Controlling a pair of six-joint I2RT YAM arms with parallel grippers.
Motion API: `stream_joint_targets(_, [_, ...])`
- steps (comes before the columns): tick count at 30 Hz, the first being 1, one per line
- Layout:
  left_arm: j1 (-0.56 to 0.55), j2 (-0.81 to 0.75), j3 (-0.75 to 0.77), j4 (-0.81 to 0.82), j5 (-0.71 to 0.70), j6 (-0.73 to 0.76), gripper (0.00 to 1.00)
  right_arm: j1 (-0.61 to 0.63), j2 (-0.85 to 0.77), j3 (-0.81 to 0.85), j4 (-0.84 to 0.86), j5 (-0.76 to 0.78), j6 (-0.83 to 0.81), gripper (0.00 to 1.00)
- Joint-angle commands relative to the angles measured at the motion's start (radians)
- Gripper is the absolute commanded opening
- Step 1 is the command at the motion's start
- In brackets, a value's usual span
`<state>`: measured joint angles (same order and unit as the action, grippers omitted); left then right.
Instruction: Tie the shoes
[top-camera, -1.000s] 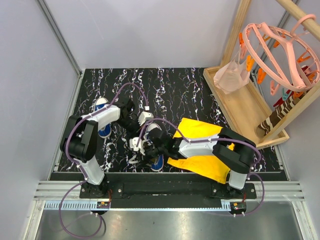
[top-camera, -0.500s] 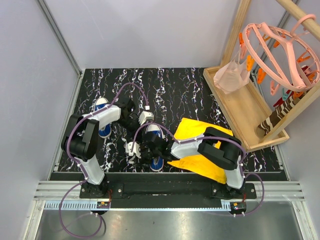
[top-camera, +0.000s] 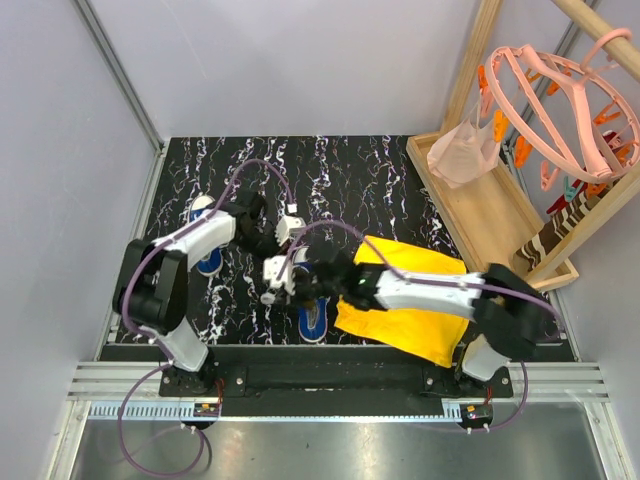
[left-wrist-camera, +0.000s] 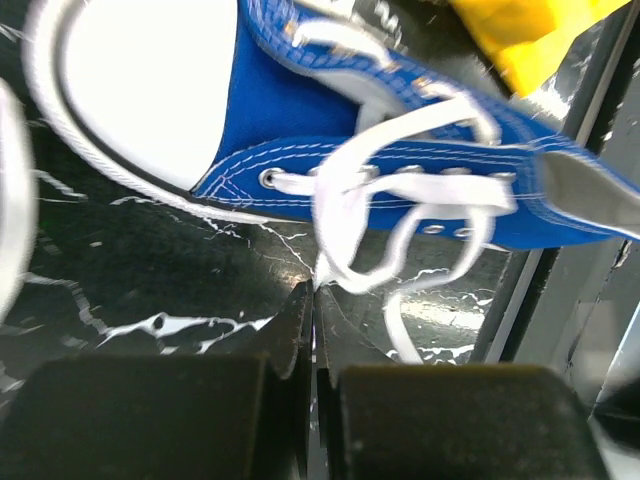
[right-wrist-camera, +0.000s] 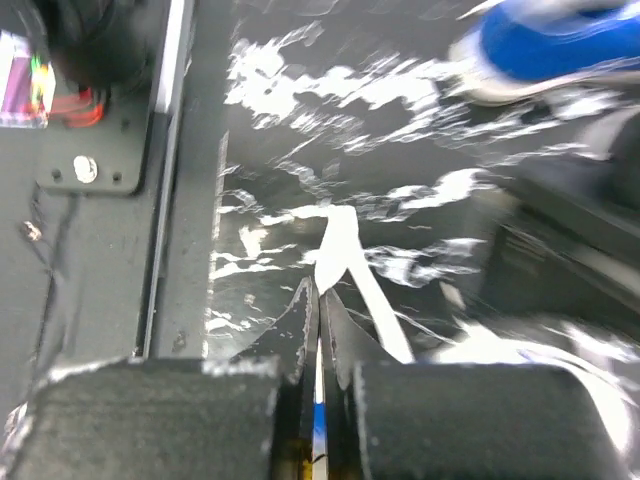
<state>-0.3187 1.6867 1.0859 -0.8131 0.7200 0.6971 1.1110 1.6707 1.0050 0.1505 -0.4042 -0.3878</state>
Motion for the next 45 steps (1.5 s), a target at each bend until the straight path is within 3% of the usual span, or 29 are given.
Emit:
stream_joint_targets(1, [-0.002,-0.163,0.002,0.005,-0.004,-0.013,0.0,-0.117,-0.279,-0.034,-0.219,0.038,0.038,0.0])
stream_joint_targets(6, [0.0,-0.289,-0.05,-0.02,-0.019,0.028,0.0,-0.217,-0.509,-0.138,-0.428,0.1,-0.017,0.0])
stream_joint_targets(14, [-0.003,-0.413,-0.092,-0.008,-0.094,0.005,0.0,-0.247,-0.811,-0.269,-0.676,0.304,-0.033,0.0])
stream_joint_targets(24, [0.016,-0.631,-0.244,0.124,-0.309,-0.004,0.0,-0.364,-0.928,-0.327,-0.864,0.438,-0.063,0.0])
stream_joint_targets(37, [0.115,-0.722,-0.299,0.249,-0.485,-0.148,0.0,-0.494,-0.95,-0.318,-0.882,0.732,-0.04,0.0])
stream_joint_targets(45, [0.151,-0.884,-0.328,0.333,-0.617,-0.17,0.0,-0.504,-0.974,-0.322,-0.917,0.751,-0.062,0.0])
